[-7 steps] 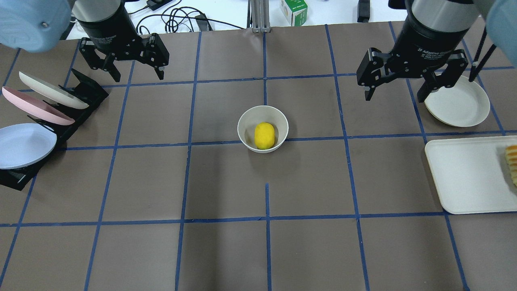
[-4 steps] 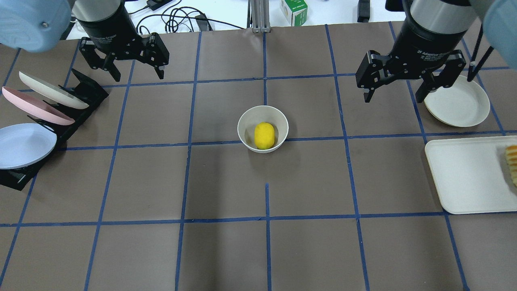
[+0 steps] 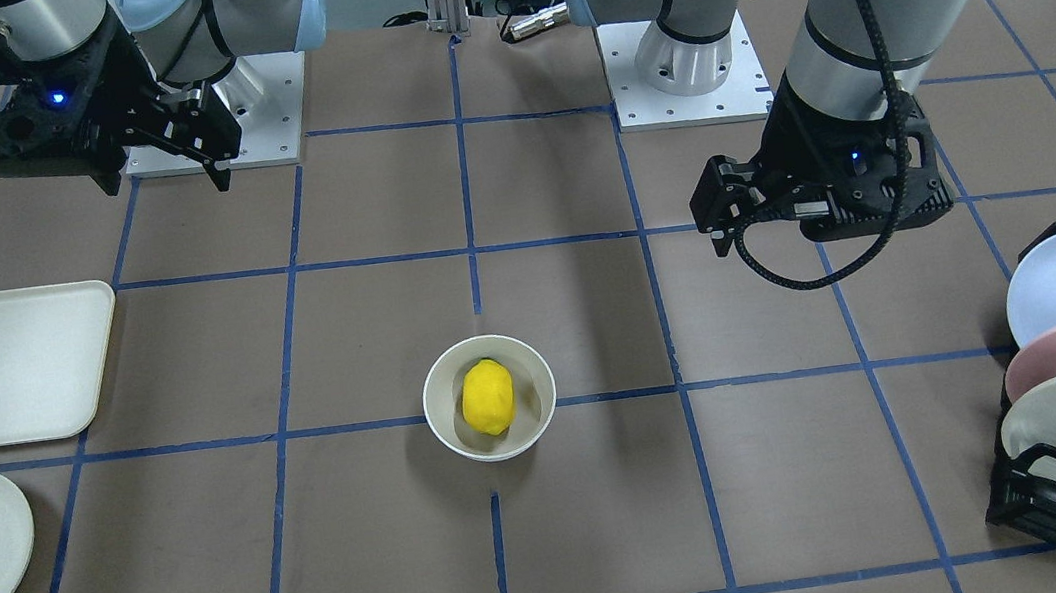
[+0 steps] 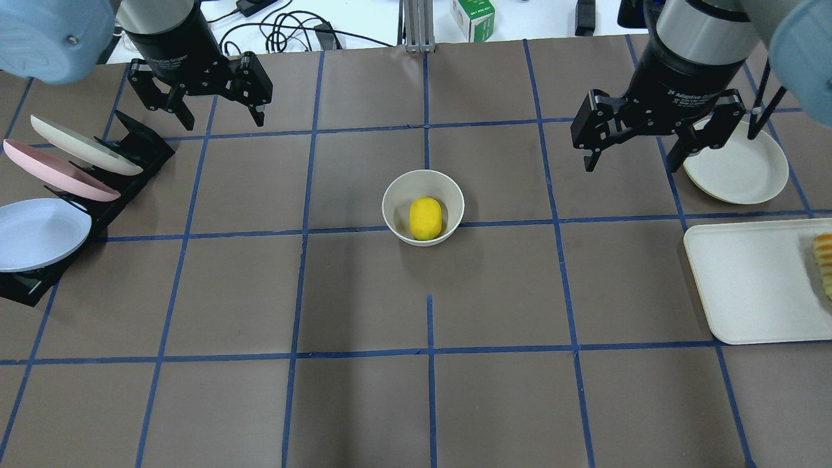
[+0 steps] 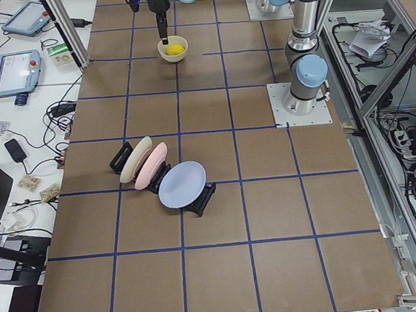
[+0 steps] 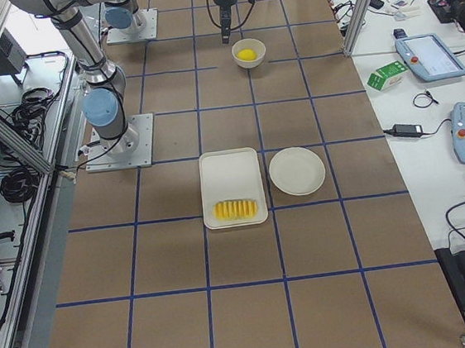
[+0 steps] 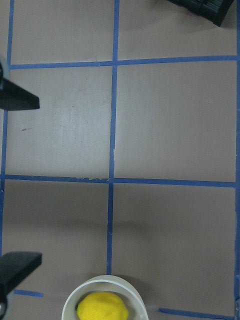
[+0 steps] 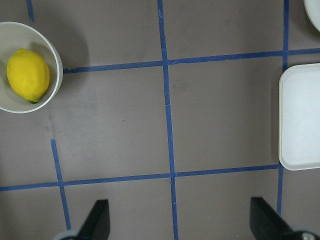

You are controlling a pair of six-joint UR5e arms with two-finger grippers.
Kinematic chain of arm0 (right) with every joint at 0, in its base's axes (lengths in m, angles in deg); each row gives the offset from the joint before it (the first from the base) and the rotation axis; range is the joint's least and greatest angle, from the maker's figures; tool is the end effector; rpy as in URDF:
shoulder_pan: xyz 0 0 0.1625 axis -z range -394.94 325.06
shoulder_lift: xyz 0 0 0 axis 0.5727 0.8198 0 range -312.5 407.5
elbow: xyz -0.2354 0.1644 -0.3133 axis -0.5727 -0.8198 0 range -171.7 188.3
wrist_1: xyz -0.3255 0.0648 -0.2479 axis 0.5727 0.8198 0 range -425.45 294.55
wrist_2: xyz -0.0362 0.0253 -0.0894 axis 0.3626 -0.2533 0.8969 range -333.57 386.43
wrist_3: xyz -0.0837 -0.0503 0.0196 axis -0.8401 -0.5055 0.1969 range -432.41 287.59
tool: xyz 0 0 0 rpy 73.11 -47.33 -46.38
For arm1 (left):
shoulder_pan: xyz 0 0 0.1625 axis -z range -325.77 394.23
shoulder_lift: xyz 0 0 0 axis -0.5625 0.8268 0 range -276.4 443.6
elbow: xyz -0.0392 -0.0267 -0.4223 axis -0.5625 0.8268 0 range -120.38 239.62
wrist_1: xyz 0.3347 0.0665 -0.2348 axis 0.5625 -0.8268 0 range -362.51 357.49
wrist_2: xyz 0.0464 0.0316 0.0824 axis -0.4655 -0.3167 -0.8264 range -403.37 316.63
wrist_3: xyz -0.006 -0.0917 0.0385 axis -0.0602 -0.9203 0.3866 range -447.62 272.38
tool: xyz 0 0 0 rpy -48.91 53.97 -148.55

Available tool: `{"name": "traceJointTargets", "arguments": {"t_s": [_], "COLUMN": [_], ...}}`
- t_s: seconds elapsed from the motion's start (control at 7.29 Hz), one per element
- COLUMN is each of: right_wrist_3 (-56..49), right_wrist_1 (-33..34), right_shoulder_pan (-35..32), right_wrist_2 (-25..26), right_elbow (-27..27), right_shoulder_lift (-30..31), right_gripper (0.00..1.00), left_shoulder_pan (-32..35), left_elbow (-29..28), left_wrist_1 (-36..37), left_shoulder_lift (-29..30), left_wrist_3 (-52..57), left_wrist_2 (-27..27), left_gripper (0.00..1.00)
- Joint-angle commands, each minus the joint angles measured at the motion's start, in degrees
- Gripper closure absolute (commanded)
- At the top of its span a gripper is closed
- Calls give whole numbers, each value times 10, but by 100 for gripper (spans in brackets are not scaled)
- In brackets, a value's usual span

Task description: Place bowl and put lemon in it

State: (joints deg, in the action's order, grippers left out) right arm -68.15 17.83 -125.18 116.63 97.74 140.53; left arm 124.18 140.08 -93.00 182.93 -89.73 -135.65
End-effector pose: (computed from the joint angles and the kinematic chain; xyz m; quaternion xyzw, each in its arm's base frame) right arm 0.1350 -0.4626 0.5066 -0.0350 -0.9990 -0.0272 0.0028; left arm -0.1288 -0.5605 0.4833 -0.0188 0.9996 0.0020 0.0200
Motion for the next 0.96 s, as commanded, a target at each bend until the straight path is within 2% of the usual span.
{"name": "traceJointTargets", "arguments": {"t_s": [0.0, 0.82], "right_wrist_3": [1, 3], "right_wrist_1": [1, -2], "right_shoulder_pan": [0, 2], "right_wrist_2": [-1, 1], "right_elbow": [1, 0], "right_shoulder_lift": [-1, 1], "right_gripper": [0, 0], "left_shoulder_pan": [0, 0], "left_elbow": [0, 0], "left_wrist_1": [0, 7], "left_shoulder_lift": [2, 3], "left_wrist_3": [1, 0], "left_wrist_2": [0, 1], "left_gripper": [0, 0]}}
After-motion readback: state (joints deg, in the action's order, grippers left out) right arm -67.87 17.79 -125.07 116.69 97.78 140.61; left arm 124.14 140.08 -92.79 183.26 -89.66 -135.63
